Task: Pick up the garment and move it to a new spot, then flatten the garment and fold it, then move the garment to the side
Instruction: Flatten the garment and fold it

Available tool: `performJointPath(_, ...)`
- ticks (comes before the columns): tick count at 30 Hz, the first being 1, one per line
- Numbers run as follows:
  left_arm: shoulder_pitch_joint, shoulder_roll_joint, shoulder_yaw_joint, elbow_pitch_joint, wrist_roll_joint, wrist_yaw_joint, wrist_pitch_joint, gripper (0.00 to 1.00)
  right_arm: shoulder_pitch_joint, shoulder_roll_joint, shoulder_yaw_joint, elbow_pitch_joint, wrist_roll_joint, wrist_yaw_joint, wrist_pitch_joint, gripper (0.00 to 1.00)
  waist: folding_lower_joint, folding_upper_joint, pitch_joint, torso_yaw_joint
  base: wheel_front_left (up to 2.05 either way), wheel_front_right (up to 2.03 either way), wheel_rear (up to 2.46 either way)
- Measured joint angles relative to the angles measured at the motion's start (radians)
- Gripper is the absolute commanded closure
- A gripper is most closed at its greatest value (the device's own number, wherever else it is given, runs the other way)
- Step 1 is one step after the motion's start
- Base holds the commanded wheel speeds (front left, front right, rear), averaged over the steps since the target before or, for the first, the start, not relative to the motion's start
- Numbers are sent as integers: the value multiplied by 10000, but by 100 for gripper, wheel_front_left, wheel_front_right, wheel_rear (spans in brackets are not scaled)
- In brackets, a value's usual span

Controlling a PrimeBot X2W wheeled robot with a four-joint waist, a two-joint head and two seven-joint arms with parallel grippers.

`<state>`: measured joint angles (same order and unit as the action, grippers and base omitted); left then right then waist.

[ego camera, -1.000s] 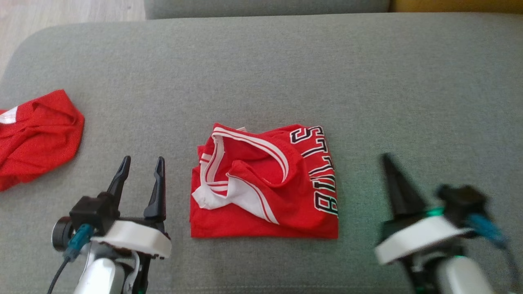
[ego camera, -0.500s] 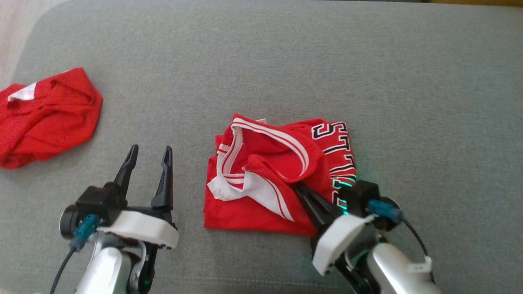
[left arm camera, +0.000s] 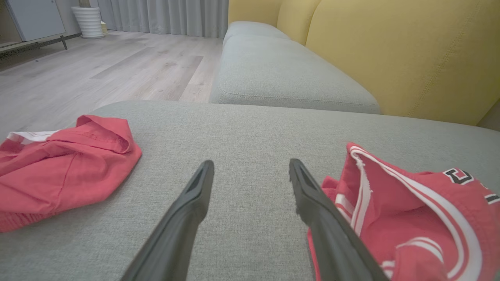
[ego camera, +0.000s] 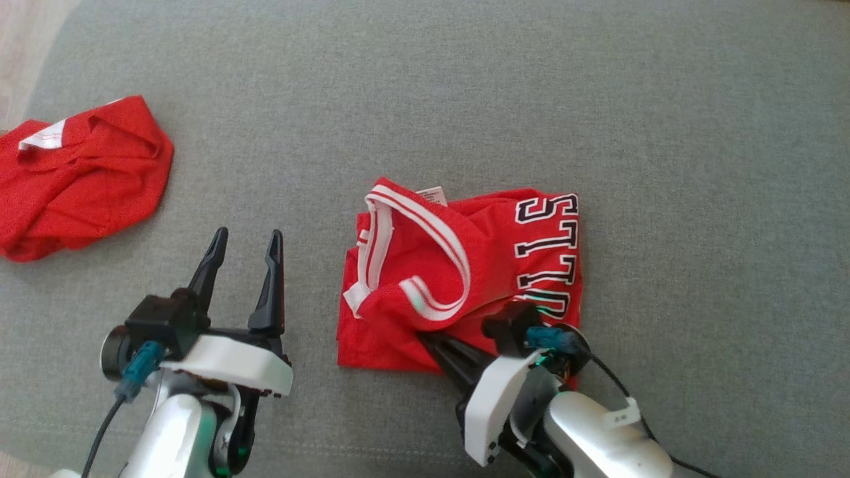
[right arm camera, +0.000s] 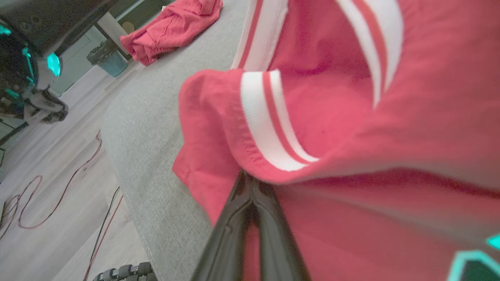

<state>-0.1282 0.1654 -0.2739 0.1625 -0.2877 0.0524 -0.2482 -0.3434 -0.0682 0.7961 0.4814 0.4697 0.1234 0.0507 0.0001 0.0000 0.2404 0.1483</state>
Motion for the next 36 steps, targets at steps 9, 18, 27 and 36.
performJointPath(9, -3, -23, 31, 33, -61, 2, -2, 0, -372, -372, 1003, -130, 449, 0, -44, 100, 0, 0, 16, -108, 0, 0, 0)
performJointPath(18, 38, 6, 190, 36, -58, 96, -12, 0, 283, -1200, -288, -2765, 663, 0, -679, 0, -1, 0, -321, -470, 0, 0, 0)
performJointPath(27, 253, 174, 219, -33, -54, 272, -10, 0, 2003, -1116, -3484, -4834, -508, 0, -966, 0, -1, 0, -709, -785, 0, 0, 0)
performJointPath(36, 725, 407, 245, -508, 50, 445, -10, 0, 3432, -178, -7022, -5829, -2510, 0, -1099, 0, -1, 0, -1289, -964, 0, 0, 0)
